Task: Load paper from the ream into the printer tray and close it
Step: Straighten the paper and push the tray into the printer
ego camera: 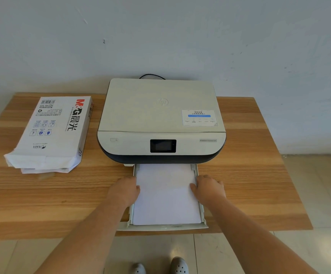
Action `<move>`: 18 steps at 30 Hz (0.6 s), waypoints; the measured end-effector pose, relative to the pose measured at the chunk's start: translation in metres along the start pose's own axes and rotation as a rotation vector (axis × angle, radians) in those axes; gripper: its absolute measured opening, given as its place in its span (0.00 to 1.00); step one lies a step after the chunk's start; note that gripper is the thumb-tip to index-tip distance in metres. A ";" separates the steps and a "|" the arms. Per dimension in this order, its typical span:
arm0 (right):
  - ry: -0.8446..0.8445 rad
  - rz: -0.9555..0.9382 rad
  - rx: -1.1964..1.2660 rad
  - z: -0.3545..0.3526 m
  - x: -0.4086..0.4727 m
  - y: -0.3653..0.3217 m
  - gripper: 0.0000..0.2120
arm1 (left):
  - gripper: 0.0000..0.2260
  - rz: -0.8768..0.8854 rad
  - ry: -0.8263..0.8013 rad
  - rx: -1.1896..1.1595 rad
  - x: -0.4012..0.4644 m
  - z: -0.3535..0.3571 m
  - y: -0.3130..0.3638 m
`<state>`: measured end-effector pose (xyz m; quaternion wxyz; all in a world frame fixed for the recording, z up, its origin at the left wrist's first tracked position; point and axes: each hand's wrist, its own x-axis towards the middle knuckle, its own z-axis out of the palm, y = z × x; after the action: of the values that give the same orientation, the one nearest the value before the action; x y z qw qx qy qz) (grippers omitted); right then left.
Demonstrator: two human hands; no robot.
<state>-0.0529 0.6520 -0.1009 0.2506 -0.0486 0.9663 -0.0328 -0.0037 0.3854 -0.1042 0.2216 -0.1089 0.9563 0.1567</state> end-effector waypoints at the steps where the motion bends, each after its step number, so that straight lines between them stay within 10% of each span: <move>1: 0.003 0.003 0.019 -0.001 -0.001 0.002 0.16 | 0.10 0.011 0.008 0.000 -0.002 -0.002 0.000; 18: 0.114 -0.143 0.241 0.018 -0.054 0.037 0.16 | 0.13 0.321 0.215 0.005 -0.064 0.024 -0.016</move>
<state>0.0006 0.6937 -0.0940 0.1963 -0.0852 0.9621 -0.1689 0.0669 0.3875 -0.0994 0.0906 0.0292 0.9799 0.1751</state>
